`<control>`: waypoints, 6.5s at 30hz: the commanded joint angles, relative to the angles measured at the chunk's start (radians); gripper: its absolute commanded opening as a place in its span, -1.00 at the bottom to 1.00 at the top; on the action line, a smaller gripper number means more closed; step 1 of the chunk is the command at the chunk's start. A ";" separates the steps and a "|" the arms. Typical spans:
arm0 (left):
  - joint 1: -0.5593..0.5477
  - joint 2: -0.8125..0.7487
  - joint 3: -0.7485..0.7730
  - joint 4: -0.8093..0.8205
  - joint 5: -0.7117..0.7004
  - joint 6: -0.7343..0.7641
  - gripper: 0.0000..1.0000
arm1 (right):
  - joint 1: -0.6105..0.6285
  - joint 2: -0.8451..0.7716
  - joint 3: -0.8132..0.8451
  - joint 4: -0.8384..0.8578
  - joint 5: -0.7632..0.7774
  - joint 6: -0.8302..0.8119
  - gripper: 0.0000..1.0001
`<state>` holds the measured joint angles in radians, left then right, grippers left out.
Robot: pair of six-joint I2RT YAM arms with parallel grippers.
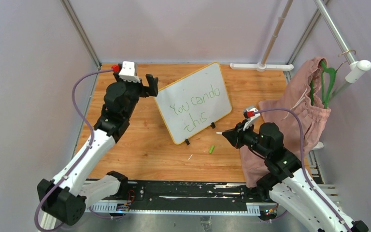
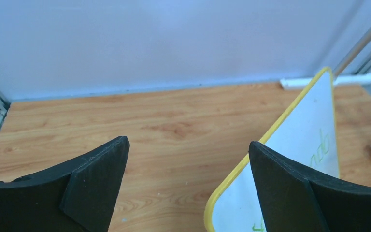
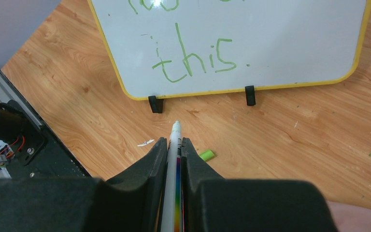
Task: Write a sentence on the whiteboard
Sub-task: Write a sentence on the whiteboard, then close the whiteboard marker at the center of the board.
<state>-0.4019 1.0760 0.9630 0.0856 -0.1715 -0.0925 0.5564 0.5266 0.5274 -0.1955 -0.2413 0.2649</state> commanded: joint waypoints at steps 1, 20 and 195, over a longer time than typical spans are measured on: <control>-0.002 -0.108 -0.045 0.123 -0.020 -0.089 1.00 | 0.002 0.023 0.062 -0.033 0.027 -0.015 -1.00; -0.530 -0.185 0.093 -0.491 0.033 0.022 1.00 | 0.002 0.076 0.127 -0.179 0.081 0.033 -1.00; -0.433 -0.261 0.067 0.386 -0.072 -0.609 -1.00 | 0.245 0.328 0.307 1.043 0.093 0.138 -1.00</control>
<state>-0.8429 0.8330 1.0477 0.2310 -0.1799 -0.6659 0.7094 0.7563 0.7280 0.5083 -0.1650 0.4667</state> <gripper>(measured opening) 0.195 0.169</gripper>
